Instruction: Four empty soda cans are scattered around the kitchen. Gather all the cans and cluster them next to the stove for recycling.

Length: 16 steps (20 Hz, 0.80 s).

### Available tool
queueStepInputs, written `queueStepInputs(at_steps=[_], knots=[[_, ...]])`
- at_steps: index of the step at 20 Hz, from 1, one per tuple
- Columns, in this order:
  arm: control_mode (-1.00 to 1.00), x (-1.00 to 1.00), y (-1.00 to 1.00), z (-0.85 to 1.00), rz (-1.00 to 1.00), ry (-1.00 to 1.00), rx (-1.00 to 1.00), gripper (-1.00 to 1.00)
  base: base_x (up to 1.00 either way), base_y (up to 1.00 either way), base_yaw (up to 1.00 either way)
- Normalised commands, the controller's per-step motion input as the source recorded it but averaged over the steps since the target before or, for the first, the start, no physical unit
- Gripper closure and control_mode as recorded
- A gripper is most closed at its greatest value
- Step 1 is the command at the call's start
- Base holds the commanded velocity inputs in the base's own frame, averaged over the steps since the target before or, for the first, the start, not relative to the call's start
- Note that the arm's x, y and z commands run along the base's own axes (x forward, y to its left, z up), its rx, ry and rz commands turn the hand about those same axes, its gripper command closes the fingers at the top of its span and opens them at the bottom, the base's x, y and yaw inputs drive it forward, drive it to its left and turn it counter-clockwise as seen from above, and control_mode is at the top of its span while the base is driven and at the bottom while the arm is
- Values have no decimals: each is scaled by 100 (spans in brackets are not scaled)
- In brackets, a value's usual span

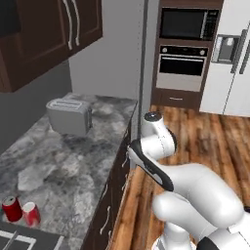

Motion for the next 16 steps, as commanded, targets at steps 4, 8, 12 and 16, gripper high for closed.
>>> queueStepInputs(at_steps=[4, 8, 12, 16], knots=[[100, 0, 0, 0, 0, 0, 0, -100, 0, -23, -42], [100, 0, 0, 0, 0, 0, 0, -100, 0, -16, -44], [100, 0, 0, 0, 0, 0, 0, -100, -1, -12, -44], [100, 0, 0, 0, 0, 0, 0, -100, 0, -32, -40]])
